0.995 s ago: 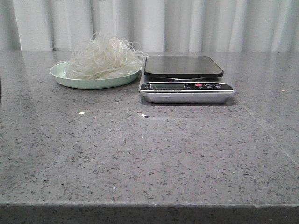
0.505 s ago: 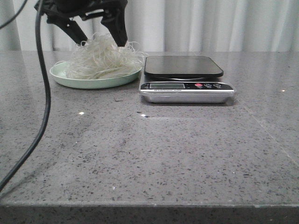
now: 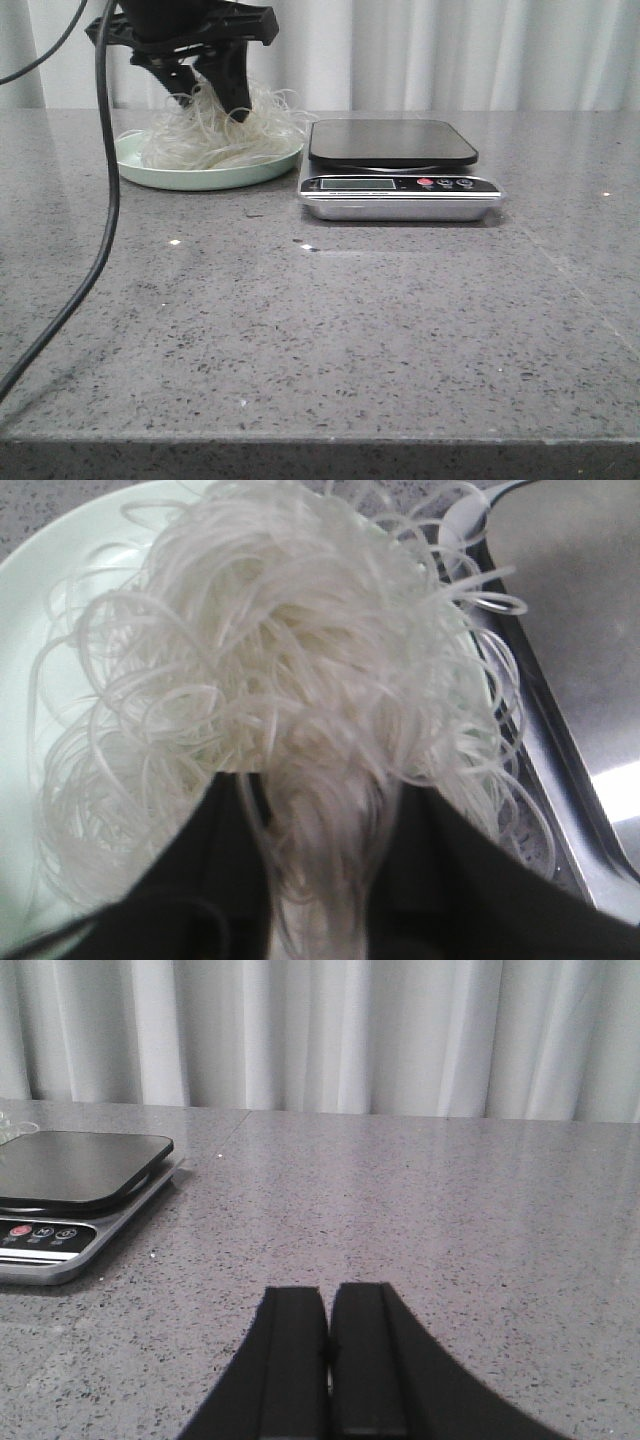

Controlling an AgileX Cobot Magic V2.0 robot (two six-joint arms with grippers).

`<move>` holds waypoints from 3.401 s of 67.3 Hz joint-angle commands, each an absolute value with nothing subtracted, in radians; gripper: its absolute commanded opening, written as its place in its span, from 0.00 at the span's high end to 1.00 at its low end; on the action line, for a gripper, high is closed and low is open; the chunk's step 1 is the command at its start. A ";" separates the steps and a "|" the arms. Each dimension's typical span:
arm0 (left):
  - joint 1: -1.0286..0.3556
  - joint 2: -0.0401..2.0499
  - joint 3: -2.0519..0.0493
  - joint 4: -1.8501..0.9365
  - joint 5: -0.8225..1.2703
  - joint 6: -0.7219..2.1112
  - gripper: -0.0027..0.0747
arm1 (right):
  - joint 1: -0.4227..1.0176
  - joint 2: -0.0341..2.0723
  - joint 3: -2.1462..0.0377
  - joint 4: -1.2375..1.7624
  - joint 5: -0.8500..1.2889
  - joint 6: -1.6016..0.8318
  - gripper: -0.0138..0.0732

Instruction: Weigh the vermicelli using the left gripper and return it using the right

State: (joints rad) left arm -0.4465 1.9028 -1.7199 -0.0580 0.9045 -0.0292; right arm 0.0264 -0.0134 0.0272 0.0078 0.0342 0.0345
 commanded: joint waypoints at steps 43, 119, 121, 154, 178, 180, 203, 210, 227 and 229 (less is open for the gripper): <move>-0.589 1.854 -2.115 -0.078 0.877 -0.024 0.80 | 0.027 -0.027 0.020 -0.007 -0.047 0.035 0.65; -0.651 1.933 -2.334 -0.148 1.123 0.088 0.24 | 0.027 -0.027 0.020 -0.007 -0.047 0.035 0.65; -0.651 1.915 -2.332 -0.148 1.128 0.099 0.25 | 0.027 -0.027 0.020 -0.007 -0.047 0.035 0.65; -0.651 1.475 -1.820 -0.148 0.893 0.163 0.44 | 0.027 -0.027 0.020 -0.007 -0.047 0.035 0.65; -0.651 1.055 -1.167 -0.148 0.513 0.163 0.45 | 0.027 -0.027 0.020 -0.007 -0.047 0.035 0.65; -0.651 1.017 -1.116 -0.148 0.486 0.163 0.46 | 0.027 -0.027 0.020 -0.007 -0.047 0.035 0.65; -0.651 0.573 -0.651 -0.148 0.223 0.163 0.49 | 0.027 -0.027 0.020 -0.007 -0.047 0.035 0.65; -0.651 0.423 -0.518 -0.148 0.156 0.163 0.58 | 0.027 -0.027 0.020 -0.007 -0.047 0.035 0.65; -0.651 0.155 -0.320 -0.148 0.087 0.163 0.80 | 0.027 -0.027 0.020 -0.007 -0.047 0.035 0.65; -0.651 0.144 -0.312 -0.148 0.068 0.163 0.80 | 0.027 -0.027 0.020 -0.007 -0.047 0.035 0.65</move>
